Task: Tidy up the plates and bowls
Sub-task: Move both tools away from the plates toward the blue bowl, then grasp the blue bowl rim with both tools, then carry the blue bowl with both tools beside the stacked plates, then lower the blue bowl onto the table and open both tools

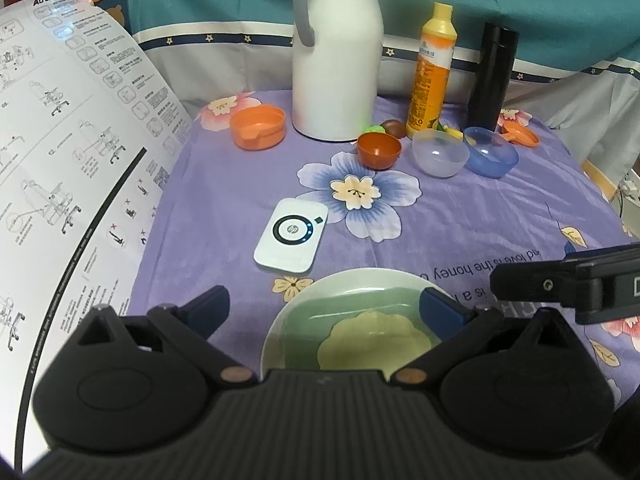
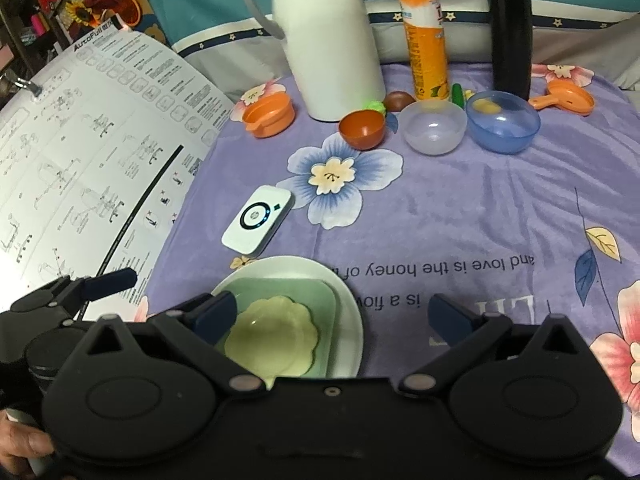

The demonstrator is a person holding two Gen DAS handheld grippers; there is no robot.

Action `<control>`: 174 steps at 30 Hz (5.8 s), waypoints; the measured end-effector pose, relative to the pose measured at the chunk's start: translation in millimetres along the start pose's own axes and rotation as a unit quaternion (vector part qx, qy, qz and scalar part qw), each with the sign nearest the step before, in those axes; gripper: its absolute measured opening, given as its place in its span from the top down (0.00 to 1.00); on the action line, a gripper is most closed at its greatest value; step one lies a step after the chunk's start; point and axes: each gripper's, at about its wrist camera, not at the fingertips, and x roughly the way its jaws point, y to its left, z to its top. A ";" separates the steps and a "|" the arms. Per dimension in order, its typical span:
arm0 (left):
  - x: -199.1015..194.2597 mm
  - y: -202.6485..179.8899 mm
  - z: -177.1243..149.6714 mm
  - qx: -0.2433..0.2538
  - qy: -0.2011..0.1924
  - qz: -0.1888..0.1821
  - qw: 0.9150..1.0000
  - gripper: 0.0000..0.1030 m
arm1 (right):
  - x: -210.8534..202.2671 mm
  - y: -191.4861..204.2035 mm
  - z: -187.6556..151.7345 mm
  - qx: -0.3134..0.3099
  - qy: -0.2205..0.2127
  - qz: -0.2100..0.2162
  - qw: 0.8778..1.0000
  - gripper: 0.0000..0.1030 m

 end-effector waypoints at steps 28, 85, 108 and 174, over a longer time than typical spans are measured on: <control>86.6 -75.0 72.1 0.034 -0.007 -0.018 0.999 0.00 | 20.1 -113.3 36.6 0.100 -0.015 -0.053 0.993 0.00; 246.6 -255.7 145.3 0.161 0.047 -0.117 0.979 0.68 | 98.7 -289.8 122.9 0.178 -0.022 -0.076 0.981 0.91; 168.9 -215.0 116.9 0.134 0.067 -0.094 0.984 0.84 | 42.6 -224.7 96.9 0.154 -0.031 -0.055 0.986 0.90; 39.2 -164.4 -6.3 0.133 0.038 -0.103 0.985 0.00 | -26.7 -150.0 -26.1 0.108 0.034 -0.070 0.991 0.00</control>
